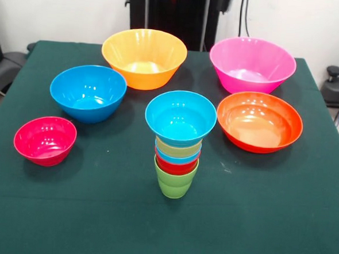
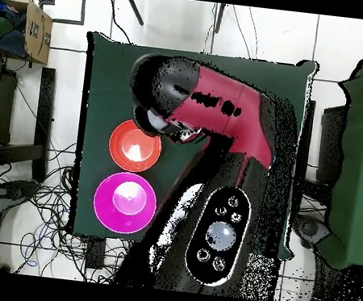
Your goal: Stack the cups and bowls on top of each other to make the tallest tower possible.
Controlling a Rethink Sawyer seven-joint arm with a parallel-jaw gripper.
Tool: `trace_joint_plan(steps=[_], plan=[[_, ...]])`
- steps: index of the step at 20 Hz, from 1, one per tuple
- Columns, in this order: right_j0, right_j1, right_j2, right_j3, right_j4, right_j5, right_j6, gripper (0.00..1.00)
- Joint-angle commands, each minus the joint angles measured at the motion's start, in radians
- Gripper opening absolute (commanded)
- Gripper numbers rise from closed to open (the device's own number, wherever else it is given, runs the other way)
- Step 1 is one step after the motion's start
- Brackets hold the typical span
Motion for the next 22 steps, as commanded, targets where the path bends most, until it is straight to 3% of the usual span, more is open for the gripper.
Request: trace_joint_plan(steps=[1, 8, 16, 22], plan=[[-0.093, 0.005, 0.146, 0.171, -0.145, -0.169, -0.316, 1.00], [-0.169, -0.032, 0.219, 0.275, -0.201, -0.332, -0.364, 1.00], [-0.252, -0.017, 0.291, 0.319, -0.271, -0.450, -0.370, 1.00], [-0.330, 0.004, 0.356, 0.368, -0.340, -0.614, -0.374, 1.00]])
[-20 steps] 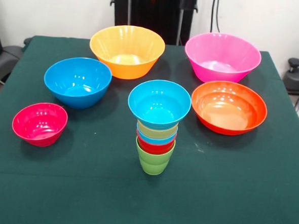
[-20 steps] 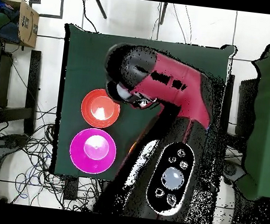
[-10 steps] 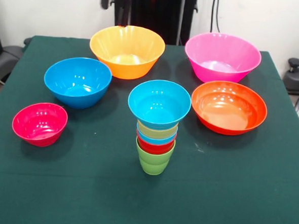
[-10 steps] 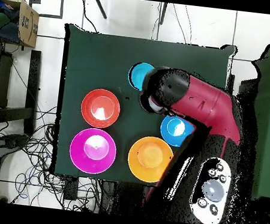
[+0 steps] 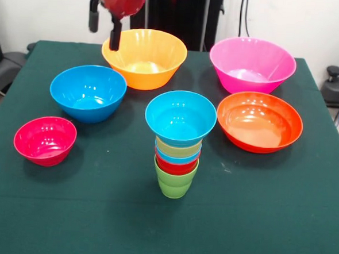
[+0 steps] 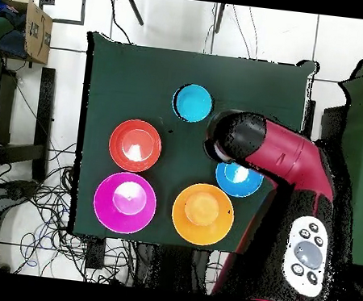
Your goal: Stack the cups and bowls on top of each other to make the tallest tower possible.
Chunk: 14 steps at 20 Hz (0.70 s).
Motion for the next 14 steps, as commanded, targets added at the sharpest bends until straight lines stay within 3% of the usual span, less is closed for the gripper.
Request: trace_joint_plan(steps=[1, 14], plan=[[-0.075, 0.048, 0.208, 0.154, -0.142, -0.198, -0.269, 1.00], [-0.175, 0.098, 0.341, 0.195, -0.242, -0.365, -0.177, 1.00]])
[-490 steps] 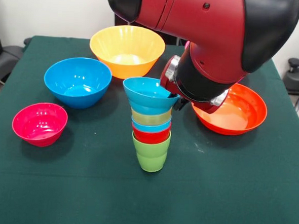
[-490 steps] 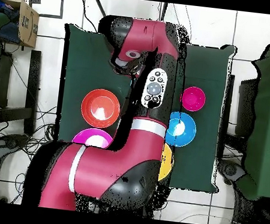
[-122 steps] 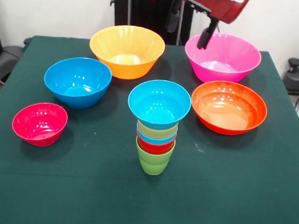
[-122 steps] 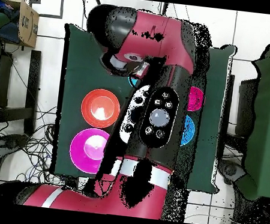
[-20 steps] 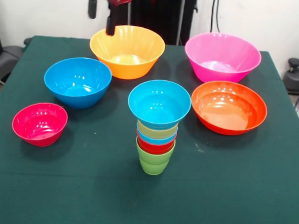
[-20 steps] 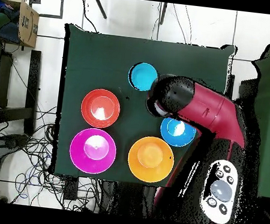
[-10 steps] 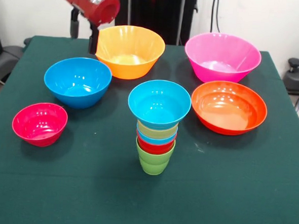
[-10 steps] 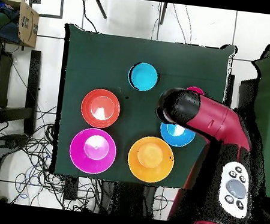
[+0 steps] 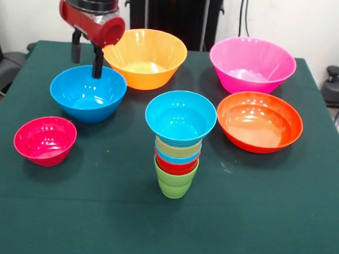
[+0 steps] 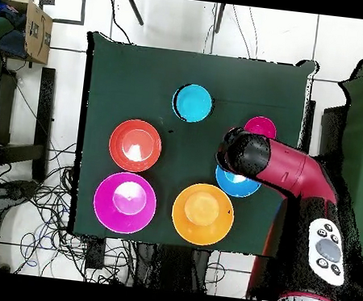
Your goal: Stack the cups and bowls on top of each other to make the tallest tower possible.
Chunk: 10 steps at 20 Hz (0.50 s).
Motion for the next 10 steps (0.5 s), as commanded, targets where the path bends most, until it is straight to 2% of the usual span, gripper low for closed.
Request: trace_joint_plan(steps=[1, 10], plan=[[-0.026, 0.084, 0.196, 0.088, -0.114, -0.117, -0.166, 1.00], [-0.026, 0.117, 0.204, 0.103, -0.154, -0.162, -0.094, 1.00]])
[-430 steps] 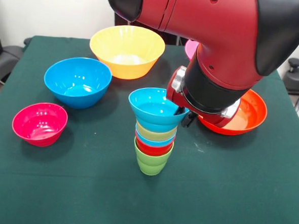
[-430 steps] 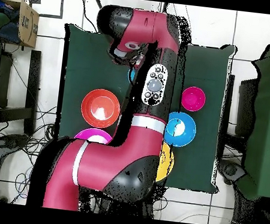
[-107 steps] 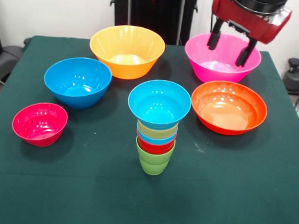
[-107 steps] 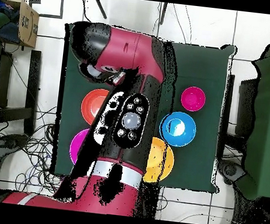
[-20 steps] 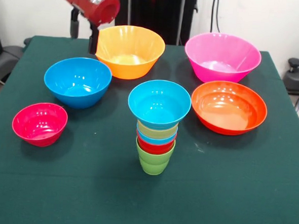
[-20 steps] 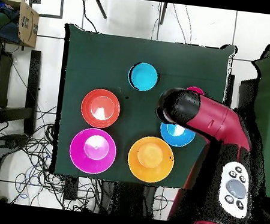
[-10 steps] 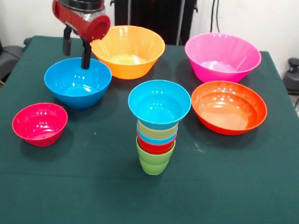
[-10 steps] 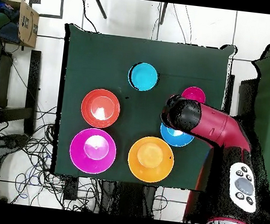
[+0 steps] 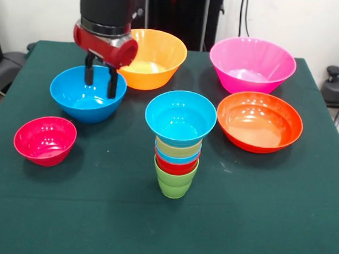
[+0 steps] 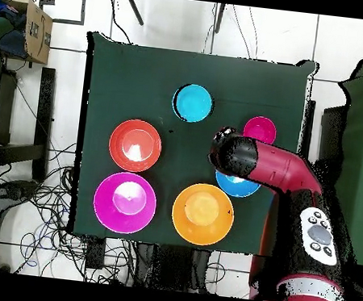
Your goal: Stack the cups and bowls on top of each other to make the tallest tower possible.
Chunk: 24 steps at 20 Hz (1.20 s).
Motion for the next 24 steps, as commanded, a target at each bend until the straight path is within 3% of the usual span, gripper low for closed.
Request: trace_joint_plan(steps=[1, 9, 24], plan=[[0.000, 0.079, 0.124, 0.086, -0.099, -0.085, -0.084, 1.00], [0.015, 0.103, 0.071, 0.081, -0.151, -0.048, -0.075, 1.00], [0.017, 0.214, 0.050, 0.042, -0.241, -0.115, -0.033, 1.00]])
